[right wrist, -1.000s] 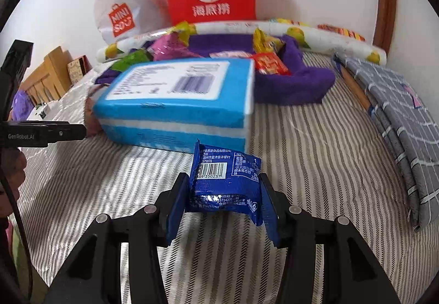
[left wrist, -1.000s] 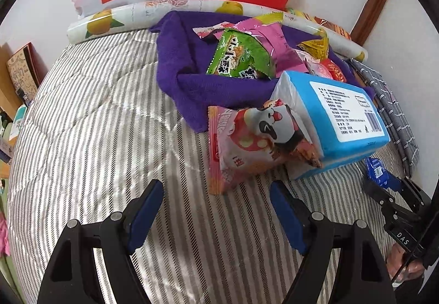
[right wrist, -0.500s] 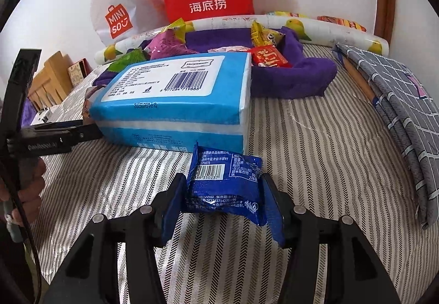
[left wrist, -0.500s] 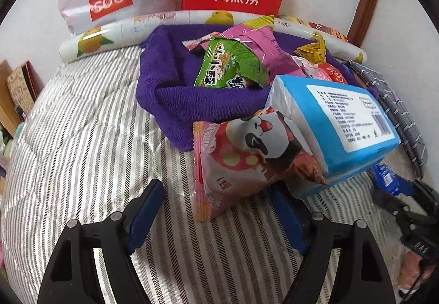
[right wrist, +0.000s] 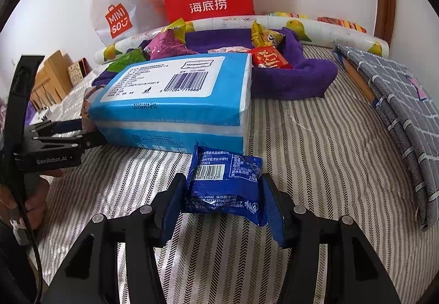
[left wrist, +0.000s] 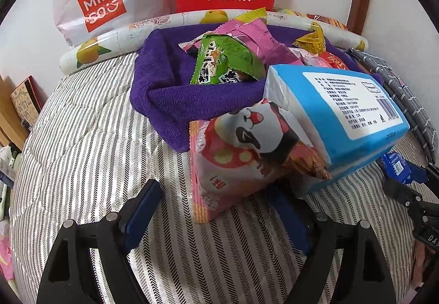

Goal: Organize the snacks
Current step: 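Grasp the panda-print pink bag with left tool while right tool holds blue packet, then lift the panda bag with left tool while right tool lifts the blue packet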

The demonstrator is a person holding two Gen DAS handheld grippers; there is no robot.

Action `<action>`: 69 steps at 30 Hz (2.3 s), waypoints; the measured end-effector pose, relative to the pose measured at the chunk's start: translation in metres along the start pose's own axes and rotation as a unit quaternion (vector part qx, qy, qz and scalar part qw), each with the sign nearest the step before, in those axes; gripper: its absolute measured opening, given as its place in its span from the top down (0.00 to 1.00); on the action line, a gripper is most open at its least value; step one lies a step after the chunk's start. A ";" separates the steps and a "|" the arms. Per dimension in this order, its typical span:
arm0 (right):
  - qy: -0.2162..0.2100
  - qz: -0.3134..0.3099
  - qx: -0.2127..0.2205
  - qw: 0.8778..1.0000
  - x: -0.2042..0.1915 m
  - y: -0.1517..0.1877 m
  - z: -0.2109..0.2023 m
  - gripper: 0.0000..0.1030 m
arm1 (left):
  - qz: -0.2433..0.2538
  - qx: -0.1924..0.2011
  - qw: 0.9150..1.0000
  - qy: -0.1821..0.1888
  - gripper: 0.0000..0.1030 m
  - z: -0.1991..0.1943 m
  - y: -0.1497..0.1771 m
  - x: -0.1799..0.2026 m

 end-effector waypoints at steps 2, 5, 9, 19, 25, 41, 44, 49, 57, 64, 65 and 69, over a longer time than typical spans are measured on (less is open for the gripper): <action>0.016 -0.017 -0.008 1.000 -0.002 0.000 0.002 0.47 | -0.001 0.000 1.000 0.000 0.19 0.000 0.000 0.000; 0.019 -0.028 -0.012 0.999 -0.003 -0.001 0.004 0.47 | -0.002 -0.001 1.000 0.000 0.18 0.000 0.000 -0.001; -0.005 -0.006 -0.002 1.000 0.003 -0.002 0.001 0.47 | -0.006 0.000 1.000 0.004 0.18 0.000 0.001 -0.001; -0.003 -0.004 -0.003 1.000 0.002 -0.004 0.004 0.44 | -0.013 0.002 1.000 0.000 0.23 -0.001 0.000 -0.003; 0.011 -0.018 -0.011 1.000 0.000 -0.003 0.006 0.44 | -0.032 0.006 0.999 0.007 0.33 -0.003 -0.001 -0.010; 0.006 -0.016 -0.008 1.000 0.000 -0.003 0.005 0.44 | -0.068 0.014 0.996 0.057 0.63 -0.006 -0.003 -0.016; 0.011 -0.018 -0.008 1.000 0.000 -0.003 0.005 0.45 | -0.076 0.016 0.995 0.056 0.65 -0.008 -0.002 -0.018; 0.009 -0.013 0.000 1.000 0.001 -0.004 0.001 0.47 | -0.085 0.014 0.995 0.056 0.66 -0.013 0.004 -0.020; 0.012 -0.011 0.013 1.000 0.001 -0.006 -0.004 0.47 | -0.083 0.023 0.995 0.057 0.66 -0.037 0.007 -0.024; 0.011 -0.012 0.017 1.000 -0.003 -0.004 -0.010 0.48 | -0.063 0.035 0.996 0.046 0.66 -0.059 0.008 -0.022; 0.006 -0.009 0.018 1.000 -0.004 -0.004 -0.011 0.48 | -0.063 0.037 0.996 0.045 0.66 -0.063 0.008 -0.022; 0.004 -0.014 0.025 1.000 -0.010 -0.006 -0.021 0.48 | -0.065 0.045 0.996 0.050 0.66 -0.076 0.005 -0.021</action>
Point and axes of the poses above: each gripper's, at about its wrist camera, not at the fingertips, and z roughly the way its jaws point, x to its right, y to its underside, the point moved 9 cm from there along z, roughly the way its jaws point, and after that the axes turned 14 degrees about -y, right-handed, at the moved point
